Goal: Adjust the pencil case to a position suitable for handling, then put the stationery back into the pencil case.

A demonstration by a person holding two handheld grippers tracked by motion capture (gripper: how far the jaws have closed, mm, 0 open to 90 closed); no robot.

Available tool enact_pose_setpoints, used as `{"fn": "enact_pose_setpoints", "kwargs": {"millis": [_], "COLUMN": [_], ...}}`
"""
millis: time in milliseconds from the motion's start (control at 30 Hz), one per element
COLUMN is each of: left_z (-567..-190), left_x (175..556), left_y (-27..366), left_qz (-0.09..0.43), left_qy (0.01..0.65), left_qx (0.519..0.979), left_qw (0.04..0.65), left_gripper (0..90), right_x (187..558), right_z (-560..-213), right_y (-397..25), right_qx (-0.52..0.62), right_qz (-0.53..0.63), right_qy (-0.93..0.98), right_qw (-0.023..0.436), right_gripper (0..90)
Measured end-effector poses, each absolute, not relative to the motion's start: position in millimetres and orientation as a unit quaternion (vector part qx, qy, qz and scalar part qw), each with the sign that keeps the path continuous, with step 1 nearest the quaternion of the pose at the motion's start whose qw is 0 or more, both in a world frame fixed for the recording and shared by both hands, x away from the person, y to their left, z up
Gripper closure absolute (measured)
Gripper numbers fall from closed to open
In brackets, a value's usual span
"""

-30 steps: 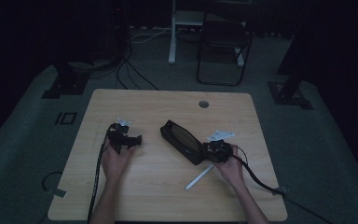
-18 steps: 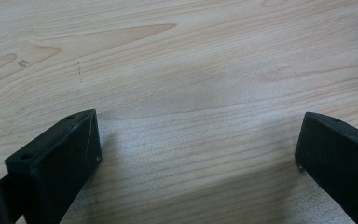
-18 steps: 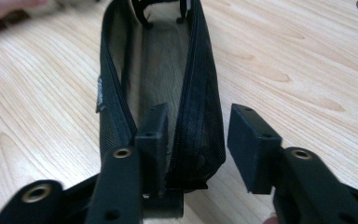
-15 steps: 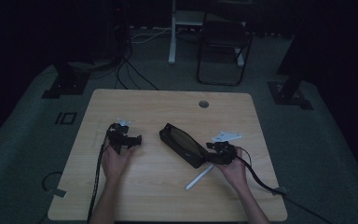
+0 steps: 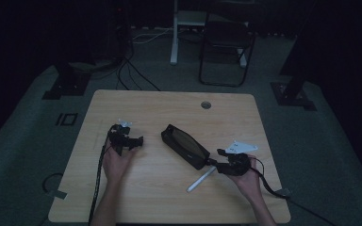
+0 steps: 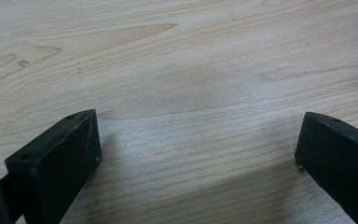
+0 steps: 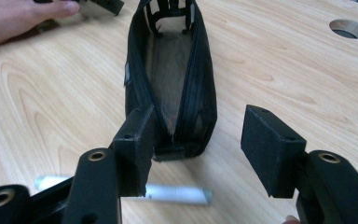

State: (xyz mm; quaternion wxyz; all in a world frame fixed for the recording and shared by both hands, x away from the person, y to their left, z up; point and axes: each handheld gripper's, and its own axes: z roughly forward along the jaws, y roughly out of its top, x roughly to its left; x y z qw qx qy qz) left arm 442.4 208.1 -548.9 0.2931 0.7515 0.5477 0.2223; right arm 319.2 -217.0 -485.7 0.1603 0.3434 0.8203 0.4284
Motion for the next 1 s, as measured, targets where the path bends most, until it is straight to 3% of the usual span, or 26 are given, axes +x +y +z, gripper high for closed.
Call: {"fn": "enact_pose_setpoints", "kwargs": {"millis": [667, 1000], "left_z": [-549, -549], "left_x": [442, 442], "left_y": [208, 208], "left_qz": [0.222, 0.222], "left_qy": [0.548, 0.548], "left_qx": [0.751, 0.751], "left_qw": [0.293, 0.293], "left_gripper": [0.5, 0.5], "right_x": [300, 297], "right_z": [-515, -529], "right_y": [-221, -202], "right_qx": [0.287, 0.242], "right_qz": [0.436, 0.434], "right_qy": [0.842, 0.86], "right_qw": [0.138, 0.115], "right_gripper": [23.2, 24.5]}}
